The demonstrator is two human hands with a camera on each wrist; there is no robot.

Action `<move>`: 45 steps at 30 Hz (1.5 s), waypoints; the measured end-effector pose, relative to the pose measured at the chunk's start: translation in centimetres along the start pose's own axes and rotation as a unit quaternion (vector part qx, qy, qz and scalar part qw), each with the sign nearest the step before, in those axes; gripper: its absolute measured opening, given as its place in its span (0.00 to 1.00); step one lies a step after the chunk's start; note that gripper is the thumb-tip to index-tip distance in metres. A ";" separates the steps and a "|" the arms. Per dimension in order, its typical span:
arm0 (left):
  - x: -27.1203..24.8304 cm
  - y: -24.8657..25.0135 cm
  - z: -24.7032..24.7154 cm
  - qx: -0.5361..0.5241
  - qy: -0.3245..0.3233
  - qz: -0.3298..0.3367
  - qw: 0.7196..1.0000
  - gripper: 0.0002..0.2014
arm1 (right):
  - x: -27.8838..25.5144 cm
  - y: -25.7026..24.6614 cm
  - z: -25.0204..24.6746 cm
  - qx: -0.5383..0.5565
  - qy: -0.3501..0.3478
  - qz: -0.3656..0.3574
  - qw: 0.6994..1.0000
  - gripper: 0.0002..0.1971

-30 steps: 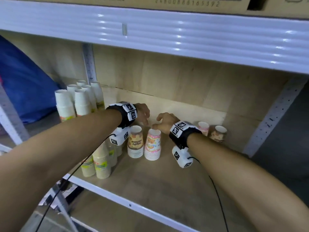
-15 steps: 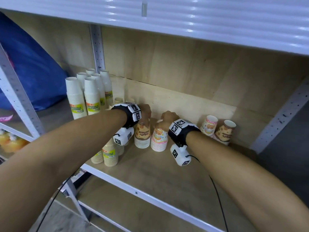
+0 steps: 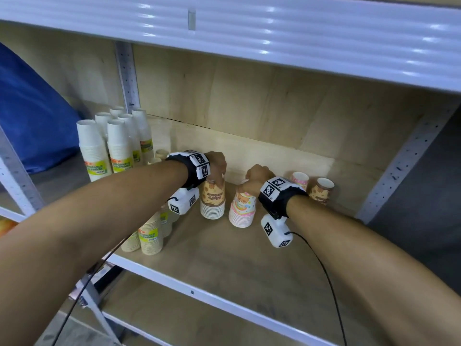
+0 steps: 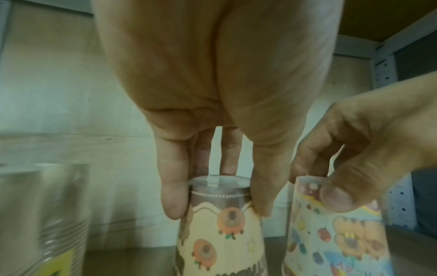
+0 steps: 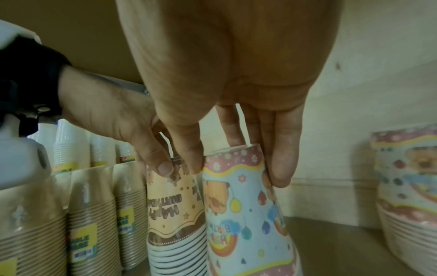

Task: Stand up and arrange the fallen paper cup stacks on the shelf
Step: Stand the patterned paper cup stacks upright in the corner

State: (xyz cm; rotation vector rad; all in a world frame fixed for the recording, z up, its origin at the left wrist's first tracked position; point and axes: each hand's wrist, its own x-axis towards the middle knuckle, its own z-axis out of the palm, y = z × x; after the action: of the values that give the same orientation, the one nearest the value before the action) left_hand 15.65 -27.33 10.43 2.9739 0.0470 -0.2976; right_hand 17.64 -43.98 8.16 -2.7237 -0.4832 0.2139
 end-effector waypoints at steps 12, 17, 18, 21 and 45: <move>3.7 10.7 -0.4 -0.007 0.078 0.150 0.986 0.27 | -5.2 8.9 -5.3 -0.047 0.039 0.091 0.994 0.28; 4.7 15.6 0.7 -0.005 0.069 0.212 0.975 0.28 | -7.6 11.1 -5.3 0.000 0.041 0.082 0.996 0.21; 4.7 16.4 1.0 -0.004 0.068 0.226 0.972 0.28 | -8.0 11.5 -5.1 0.010 0.044 0.074 0.996 0.22; 4.5 18.4 1.8 -0.005 0.043 0.242 0.969 0.24 | -9.5 11.8 -5.0 0.059 0.027 0.082 0.995 0.34; 3.8 15.2 1.7 -0.102 0.009 0.227 0.968 0.23 | -8.3 15.5 -8.1 0.090 0.085 0.119 0.985 0.16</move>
State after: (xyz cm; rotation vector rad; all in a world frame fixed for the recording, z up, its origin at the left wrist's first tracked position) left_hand 19.73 -42.55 10.26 2.6797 -0.5584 -0.1914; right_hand 16.27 -63.18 10.43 -2.5878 -0.0862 0.0807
